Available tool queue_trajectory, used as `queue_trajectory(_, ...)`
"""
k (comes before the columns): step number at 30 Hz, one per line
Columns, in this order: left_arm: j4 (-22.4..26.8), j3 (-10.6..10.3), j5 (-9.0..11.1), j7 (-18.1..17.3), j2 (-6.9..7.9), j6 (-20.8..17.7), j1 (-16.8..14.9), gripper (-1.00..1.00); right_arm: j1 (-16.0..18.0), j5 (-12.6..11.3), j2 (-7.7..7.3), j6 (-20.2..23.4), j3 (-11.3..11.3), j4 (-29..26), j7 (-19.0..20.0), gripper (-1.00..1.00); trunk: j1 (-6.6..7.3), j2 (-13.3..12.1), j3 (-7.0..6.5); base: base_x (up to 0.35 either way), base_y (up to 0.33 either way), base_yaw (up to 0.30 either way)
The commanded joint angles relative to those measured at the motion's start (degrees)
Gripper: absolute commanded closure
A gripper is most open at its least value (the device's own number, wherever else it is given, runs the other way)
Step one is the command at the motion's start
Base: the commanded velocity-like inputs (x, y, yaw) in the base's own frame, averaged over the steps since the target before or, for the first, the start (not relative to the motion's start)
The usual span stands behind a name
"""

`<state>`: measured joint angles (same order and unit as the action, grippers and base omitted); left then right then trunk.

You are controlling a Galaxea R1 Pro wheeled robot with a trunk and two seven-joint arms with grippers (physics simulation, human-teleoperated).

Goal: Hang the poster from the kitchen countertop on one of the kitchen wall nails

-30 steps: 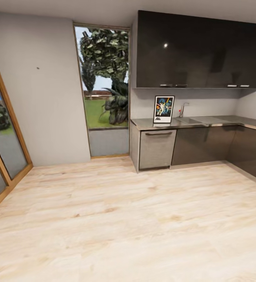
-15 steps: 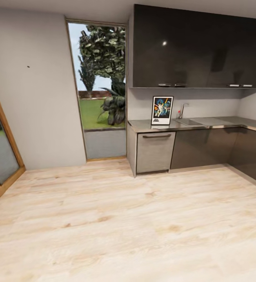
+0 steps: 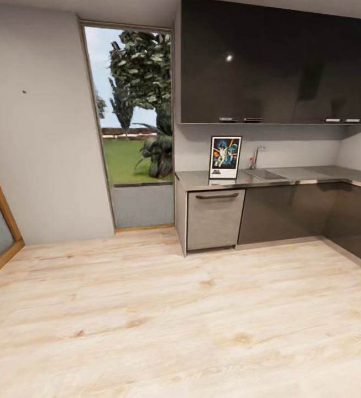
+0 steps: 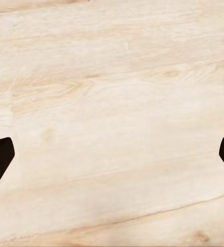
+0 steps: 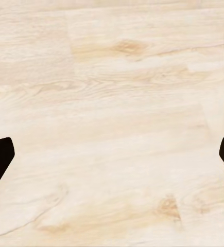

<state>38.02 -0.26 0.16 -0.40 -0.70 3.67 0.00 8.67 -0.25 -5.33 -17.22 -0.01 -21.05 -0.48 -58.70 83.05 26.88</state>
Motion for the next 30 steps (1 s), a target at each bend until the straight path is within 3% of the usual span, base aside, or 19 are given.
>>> queue_trajectory(1,0.04,0.00,0.02,-0.04,0.00,0.11,0.00,-1.00,0.03,-0.01,0.02,-0.18,0.07,0.05,-0.05,-1.00,-0.03,0.03,0.05,0.282,-0.217,0.000)
queue_trajectory(30,0.04,0.00,0.02,-0.04,0.00,0.09,0.00,-1.00,0.03,0.28,0.06,-0.18,0.43,0.05,-0.02,-1.00,-0.03,0.03,0.05,0.276,-0.223,0.000)
